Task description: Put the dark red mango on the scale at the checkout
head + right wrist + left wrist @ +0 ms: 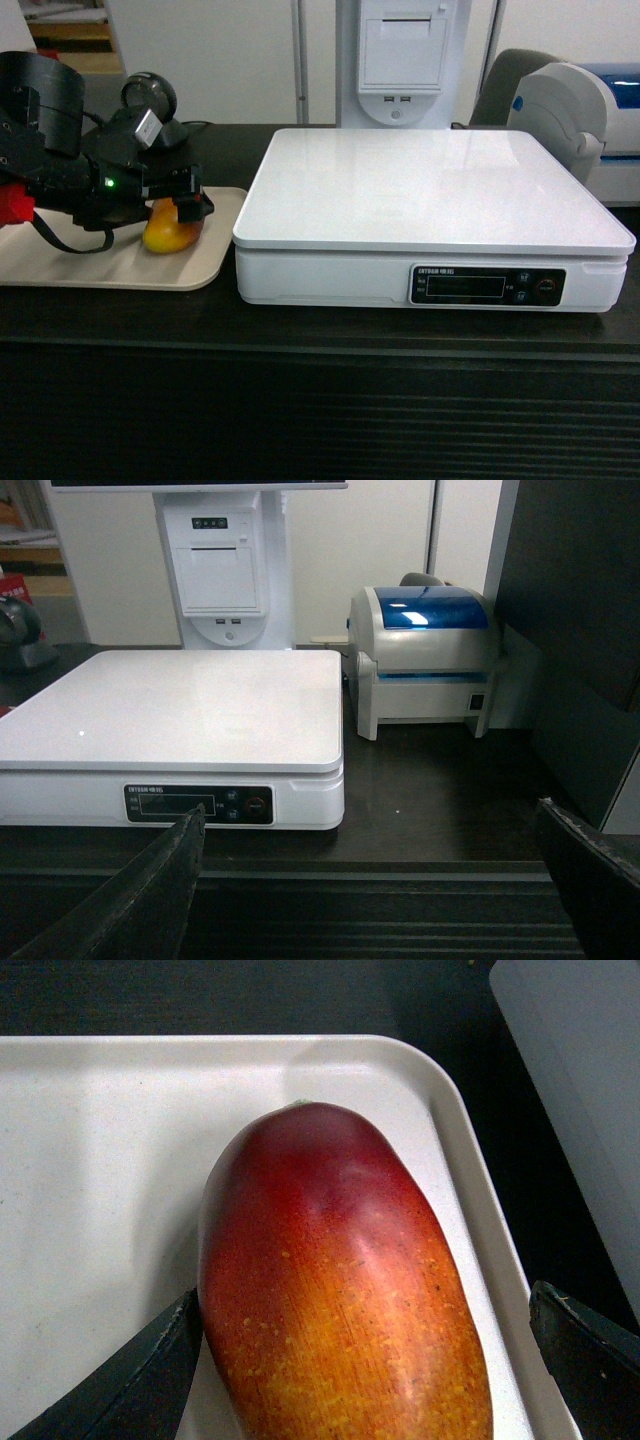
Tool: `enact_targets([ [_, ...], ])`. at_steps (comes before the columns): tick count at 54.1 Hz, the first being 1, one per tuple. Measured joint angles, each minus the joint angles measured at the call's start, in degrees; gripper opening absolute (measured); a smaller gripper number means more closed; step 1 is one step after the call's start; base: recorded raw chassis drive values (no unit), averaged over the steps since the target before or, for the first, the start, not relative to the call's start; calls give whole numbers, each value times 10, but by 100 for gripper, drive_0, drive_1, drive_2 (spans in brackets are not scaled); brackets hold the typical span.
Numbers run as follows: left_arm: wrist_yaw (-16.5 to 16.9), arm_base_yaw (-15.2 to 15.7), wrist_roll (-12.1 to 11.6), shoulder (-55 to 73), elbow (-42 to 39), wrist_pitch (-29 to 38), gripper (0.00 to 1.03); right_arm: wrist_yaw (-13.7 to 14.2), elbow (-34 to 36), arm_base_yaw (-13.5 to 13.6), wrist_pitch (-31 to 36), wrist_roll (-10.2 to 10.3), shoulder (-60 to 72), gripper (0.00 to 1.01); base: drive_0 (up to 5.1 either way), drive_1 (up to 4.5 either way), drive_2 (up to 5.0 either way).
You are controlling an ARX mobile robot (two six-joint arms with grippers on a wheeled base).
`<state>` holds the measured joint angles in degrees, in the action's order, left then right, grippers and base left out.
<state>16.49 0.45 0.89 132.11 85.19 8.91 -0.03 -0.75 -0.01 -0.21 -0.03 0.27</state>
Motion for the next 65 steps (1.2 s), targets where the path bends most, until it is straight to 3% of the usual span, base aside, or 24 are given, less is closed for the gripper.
enact_targets([
  [21,-5,-8,-8,19,14,-28,97,0,0,0,0,0,0,98,0,0,0],
  [32,-12,-12,-12,19,10,-22,66,0,0,0,0,0,0,98,0,0,0],
  [37,-12,-12,-13,14,3,-16,62,0,0,0,0,0,0,98,0,0,0],
  [53,-16,-16,-14,-73,-42,-3,60,0,0,0,0,0,0,98,0,0,0],
  [65,-19,-48,-7,-156,-47,8,60,0,0,0,0,0,0,98,0,0,0],
])
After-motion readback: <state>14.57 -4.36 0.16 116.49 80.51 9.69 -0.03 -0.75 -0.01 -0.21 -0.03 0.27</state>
